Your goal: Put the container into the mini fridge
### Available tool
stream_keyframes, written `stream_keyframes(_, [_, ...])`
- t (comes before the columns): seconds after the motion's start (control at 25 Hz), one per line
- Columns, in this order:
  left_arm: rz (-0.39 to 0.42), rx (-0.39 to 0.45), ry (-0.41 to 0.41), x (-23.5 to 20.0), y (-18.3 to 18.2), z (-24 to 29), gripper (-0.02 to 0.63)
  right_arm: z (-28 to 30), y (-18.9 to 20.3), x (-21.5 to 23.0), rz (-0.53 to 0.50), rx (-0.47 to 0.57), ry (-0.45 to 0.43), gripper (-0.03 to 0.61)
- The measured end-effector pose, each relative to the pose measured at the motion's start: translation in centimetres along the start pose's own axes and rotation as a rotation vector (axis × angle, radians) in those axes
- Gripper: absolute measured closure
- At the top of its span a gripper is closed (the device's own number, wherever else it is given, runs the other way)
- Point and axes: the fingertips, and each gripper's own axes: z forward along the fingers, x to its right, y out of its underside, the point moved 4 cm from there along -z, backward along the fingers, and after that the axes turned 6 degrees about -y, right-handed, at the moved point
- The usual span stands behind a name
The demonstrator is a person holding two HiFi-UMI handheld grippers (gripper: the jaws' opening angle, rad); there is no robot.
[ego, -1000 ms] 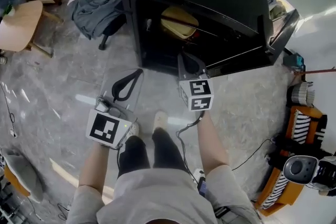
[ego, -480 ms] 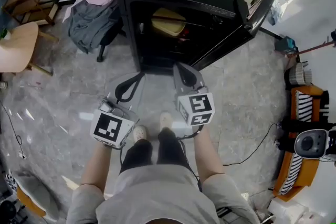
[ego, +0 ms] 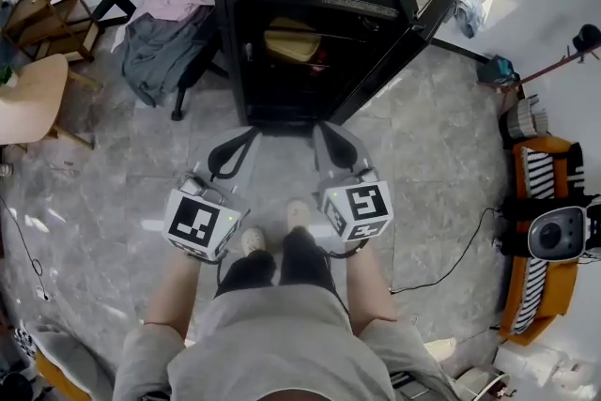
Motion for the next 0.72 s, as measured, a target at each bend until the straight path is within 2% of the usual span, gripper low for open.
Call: stream_keyframes(0.72, [0.008,0.077,0.038,3.1,-3.8,-5.6,0.611,-8.4,-4.2,-6.4,-0.034,0.147,0.059,0.578])
